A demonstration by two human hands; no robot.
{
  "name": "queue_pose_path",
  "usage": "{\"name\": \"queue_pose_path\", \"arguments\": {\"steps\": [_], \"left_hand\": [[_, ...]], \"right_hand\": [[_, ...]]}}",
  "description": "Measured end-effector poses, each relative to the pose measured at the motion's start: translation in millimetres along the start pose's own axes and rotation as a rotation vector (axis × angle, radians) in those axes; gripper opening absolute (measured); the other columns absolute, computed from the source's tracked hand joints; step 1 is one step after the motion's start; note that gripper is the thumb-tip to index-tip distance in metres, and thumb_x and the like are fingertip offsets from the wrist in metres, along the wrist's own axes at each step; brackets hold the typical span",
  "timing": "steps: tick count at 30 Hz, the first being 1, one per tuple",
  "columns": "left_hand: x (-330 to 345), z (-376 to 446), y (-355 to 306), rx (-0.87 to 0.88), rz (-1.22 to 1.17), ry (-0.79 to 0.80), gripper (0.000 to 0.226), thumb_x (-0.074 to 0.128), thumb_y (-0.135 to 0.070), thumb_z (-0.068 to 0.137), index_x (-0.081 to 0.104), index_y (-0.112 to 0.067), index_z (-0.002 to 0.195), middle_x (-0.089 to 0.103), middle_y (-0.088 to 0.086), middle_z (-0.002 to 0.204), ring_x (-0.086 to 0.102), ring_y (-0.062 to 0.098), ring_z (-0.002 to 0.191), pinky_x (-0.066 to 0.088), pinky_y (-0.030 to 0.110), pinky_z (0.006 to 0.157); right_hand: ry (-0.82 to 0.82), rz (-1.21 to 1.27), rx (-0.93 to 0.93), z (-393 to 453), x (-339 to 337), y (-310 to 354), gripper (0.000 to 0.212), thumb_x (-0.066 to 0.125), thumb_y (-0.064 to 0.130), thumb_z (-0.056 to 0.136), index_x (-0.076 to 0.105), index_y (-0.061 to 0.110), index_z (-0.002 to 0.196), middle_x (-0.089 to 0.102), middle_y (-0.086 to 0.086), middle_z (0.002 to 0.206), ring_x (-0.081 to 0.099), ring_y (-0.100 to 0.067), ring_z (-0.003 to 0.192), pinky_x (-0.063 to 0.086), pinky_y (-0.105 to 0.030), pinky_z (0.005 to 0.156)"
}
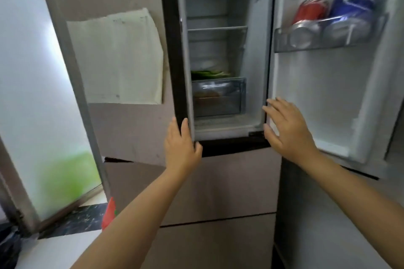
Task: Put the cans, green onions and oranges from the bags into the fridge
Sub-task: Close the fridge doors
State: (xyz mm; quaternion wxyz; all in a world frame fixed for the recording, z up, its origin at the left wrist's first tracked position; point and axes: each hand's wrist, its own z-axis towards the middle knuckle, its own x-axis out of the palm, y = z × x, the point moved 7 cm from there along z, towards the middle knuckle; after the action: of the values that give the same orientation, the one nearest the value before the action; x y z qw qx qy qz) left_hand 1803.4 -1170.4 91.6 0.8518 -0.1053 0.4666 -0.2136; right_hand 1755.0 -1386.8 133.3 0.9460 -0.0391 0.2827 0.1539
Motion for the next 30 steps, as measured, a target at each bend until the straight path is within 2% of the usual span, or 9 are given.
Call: {"name": "queue_pose_path", "arguments": {"steps": [3,7,9,11,15,20,22,25,30], "left_hand": [[23.3,19.9,-39.0,0.088,0.046,0.081,0.067,0.047,-0.022,0.094,0.013,-0.010,0.150,0.006,0.014,0.159,0.006,0.028,0.148,0.016,0.037,0.118],[50.1,26.0,-106.5,0.232,0.068,0.119,0.064,0.045,-0.023,0.095,0.015,-0.010,0.149,0.008,0.011,0.159,0.005,0.026,0.148,0.016,0.038,0.119],[63.0,25.6,-132.5,0.270,0.065,0.129,0.063,0.045,-0.024,0.095,0.015,-0.010,0.149,0.008,0.010,0.159,0.004,0.025,0.148,0.014,0.037,0.119],[72.3,26.8,-152.9,0.296,0.050,0.130,0.062,0.045,-0.025,0.095,0.017,-0.011,0.149,0.008,0.010,0.159,0.004,0.025,0.148,0.013,0.036,0.120],[81.3,31.4,-175.1,0.321,0.024,0.132,0.062,0.047,-0.024,0.094,0.020,-0.010,0.148,0.011,0.010,0.159,0.005,0.025,0.148,0.014,0.039,0.119],[76.2,36.3,-173.9,0.277,0.009,0.091,0.064,0.049,-0.024,0.093,0.021,-0.007,0.148,0.013,0.013,0.158,0.006,0.027,0.148,0.015,0.043,0.119],[68.2,37.2,-165.9,0.248,0.006,0.061,0.065,0.049,-0.023,0.093,0.020,-0.005,0.148,0.013,0.014,0.158,0.006,0.028,0.148,0.014,0.043,0.118],[51.1,36.4,-143.0,0.199,-0.001,0.015,0.064,0.047,-0.017,0.094,0.017,-0.003,0.148,0.011,0.016,0.158,0.004,0.029,0.148,0.012,0.044,0.118],[23.1,35.4,-88.2,0.162,0.031,-0.057,0.061,0.041,-0.012,0.096,0.012,0.001,0.149,0.007,0.017,0.159,0.001,0.030,0.148,0.009,0.044,0.120]], "right_hand": [[-0.147,-0.099,0.209,-13.7,-41.8,-67.1,0.043,0.043,0.022,0.079,0.054,-0.004,0.111,0.056,-0.033,0.119,0.043,-0.042,0.119,0.038,-0.063,0.096],[-0.252,-0.086,0.597,-40.5,-84.9,-140.3,0.079,0.039,0.042,0.078,0.031,-0.010,0.136,0.023,-0.036,0.145,0.019,-0.049,0.137,0.016,-0.053,0.113],[-0.224,0.026,0.747,-49.3,-85.2,-164.6,0.090,0.052,0.046,0.081,0.013,-0.005,0.144,0.006,-0.029,0.152,0.006,-0.040,0.143,0.008,-0.045,0.117],[-0.205,0.103,0.770,-51.1,-80.7,-175.5,0.094,0.063,0.035,0.083,0.002,0.002,0.146,-0.002,-0.021,0.155,0.000,-0.032,0.145,0.006,-0.039,0.118],[-0.244,0.127,0.740,-49.4,-85.8,-176.1,0.087,0.060,0.031,0.086,0.002,0.006,0.147,0.000,-0.017,0.157,0.003,-0.027,0.146,0.009,-0.035,0.118],[-0.210,0.079,0.648,-58.9,-85.0,-147.0,0.089,0.038,0.053,0.078,0.007,0.004,0.146,0.002,-0.018,0.156,0.006,-0.028,0.145,0.010,-0.032,0.116],[-0.234,0.039,0.572,-62.8,-82.2,-127.2,0.087,0.030,0.054,0.078,0.015,0.000,0.145,0.011,-0.022,0.154,0.012,-0.030,0.144,0.010,-0.034,0.114],[-0.342,-0.095,0.391,-65.8,-75.2,-88.1,0.066,0.035,0.038,0.084,0.031,0.002,0.139,0.034,-0.026,0.145,0.023,-0.027,0.137,0.018,-0.043,0.113],[-0.319,-0.237,0.043,-51.9,-43.5,-24.4,0.048,0.042,0.021,0.082,0.039,0.013,0.128,0.049,-0.010,0.138,0.028,-0.025,0.130,-0.010,-0.038,0.116]]}}
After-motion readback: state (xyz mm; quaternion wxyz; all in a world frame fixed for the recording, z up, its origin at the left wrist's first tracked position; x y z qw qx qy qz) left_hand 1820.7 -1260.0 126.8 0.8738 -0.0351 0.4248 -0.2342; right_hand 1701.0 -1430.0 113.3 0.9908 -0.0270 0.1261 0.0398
